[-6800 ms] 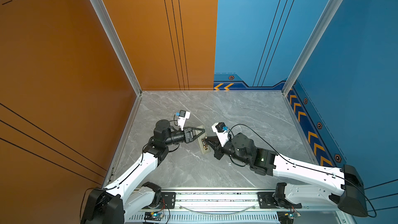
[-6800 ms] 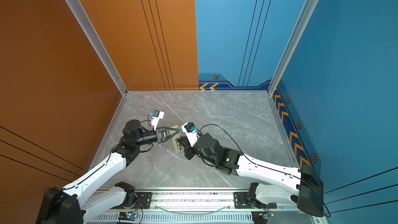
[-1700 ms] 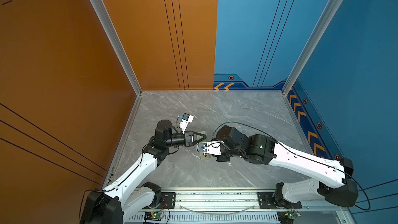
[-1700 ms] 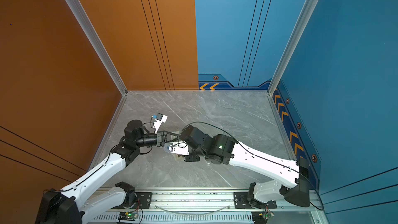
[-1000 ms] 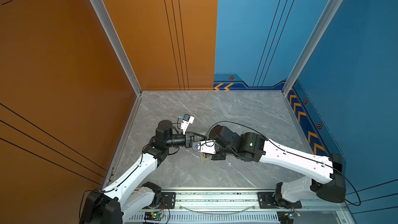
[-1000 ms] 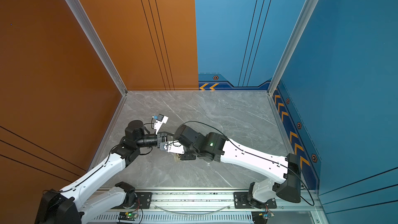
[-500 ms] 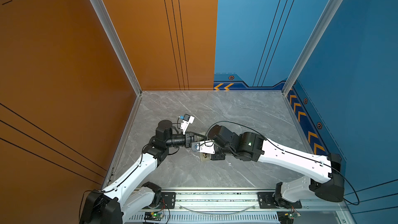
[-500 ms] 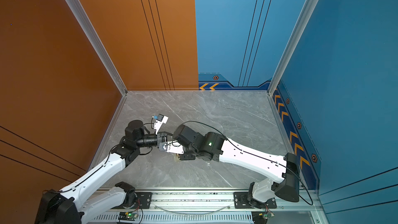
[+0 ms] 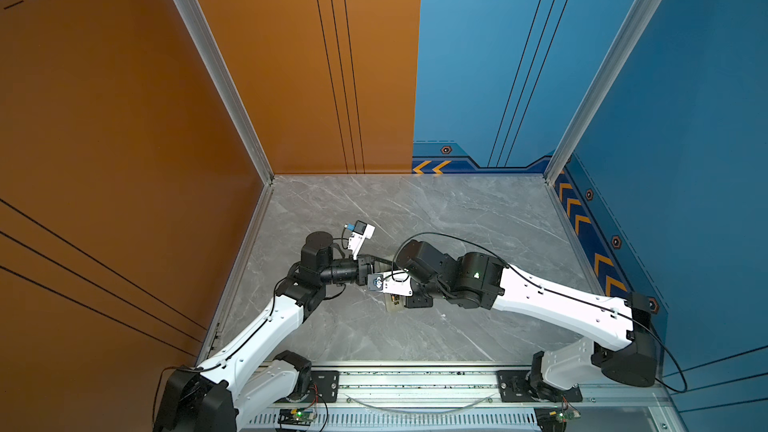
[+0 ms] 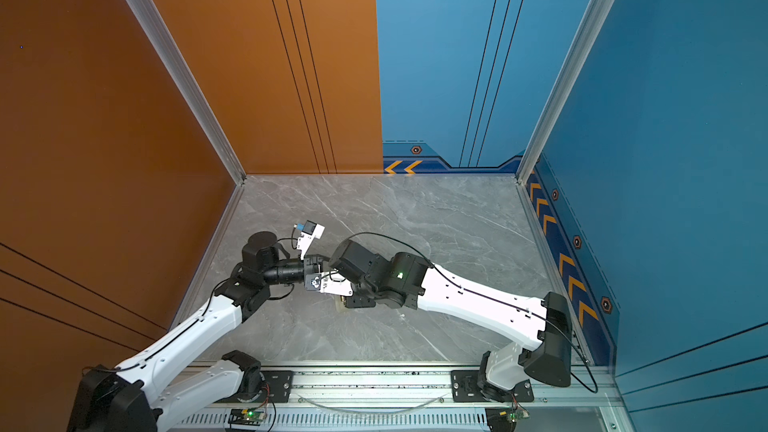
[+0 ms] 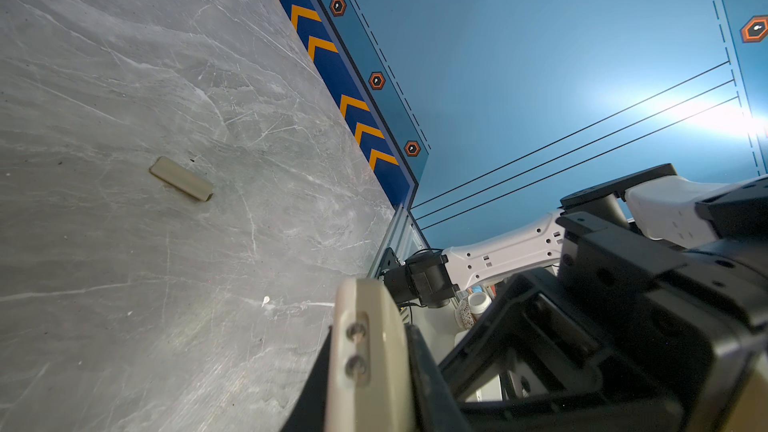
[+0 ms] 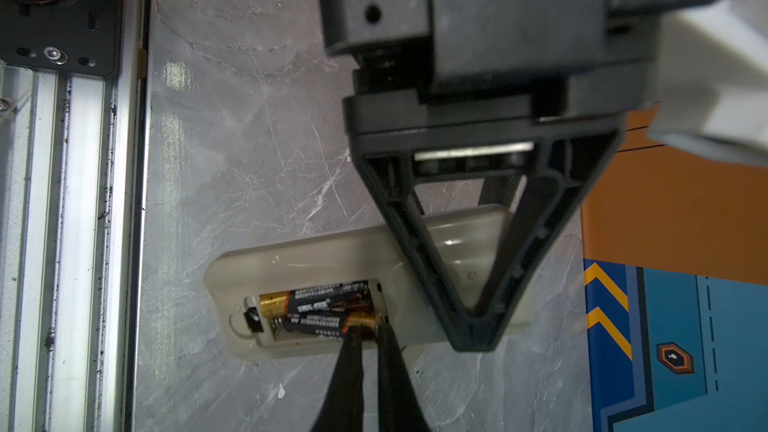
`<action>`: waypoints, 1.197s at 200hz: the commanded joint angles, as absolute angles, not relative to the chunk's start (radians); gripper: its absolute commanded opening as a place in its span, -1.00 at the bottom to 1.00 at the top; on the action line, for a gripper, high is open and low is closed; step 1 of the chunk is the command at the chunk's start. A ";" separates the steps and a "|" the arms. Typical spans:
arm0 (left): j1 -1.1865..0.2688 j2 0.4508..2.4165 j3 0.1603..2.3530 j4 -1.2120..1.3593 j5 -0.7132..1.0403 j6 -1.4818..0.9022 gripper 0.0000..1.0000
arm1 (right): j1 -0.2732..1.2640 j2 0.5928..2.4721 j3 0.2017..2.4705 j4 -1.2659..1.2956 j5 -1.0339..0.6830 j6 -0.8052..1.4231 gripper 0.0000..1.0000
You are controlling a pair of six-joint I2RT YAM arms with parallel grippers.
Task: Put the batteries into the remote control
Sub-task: 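Press down along the second battery with closed right gripper tips while left holds remote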
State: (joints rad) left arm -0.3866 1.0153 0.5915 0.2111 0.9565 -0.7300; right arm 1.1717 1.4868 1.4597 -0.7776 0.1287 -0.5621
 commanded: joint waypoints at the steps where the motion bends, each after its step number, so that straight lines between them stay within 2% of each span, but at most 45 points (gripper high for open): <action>1: -0.391 0.991 0.629 0.247 1.009 -0.730 -1.00 | 1.170 1.518 1.471 -0.813 0.156 -0.569 -0.86; 239: -0.390 0.989 0.632 0.245 1.014 -0.727 -1.00 | 1.183 1.610 1.489 -0.868 0.152 -0.568 -0.88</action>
State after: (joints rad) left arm -0.3798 1.0153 0.5915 0.1436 0.9089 -0.7033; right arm 1.1801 1.5562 1.4963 -0.8124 0.1612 -0.5621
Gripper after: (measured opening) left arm 0.230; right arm 0.060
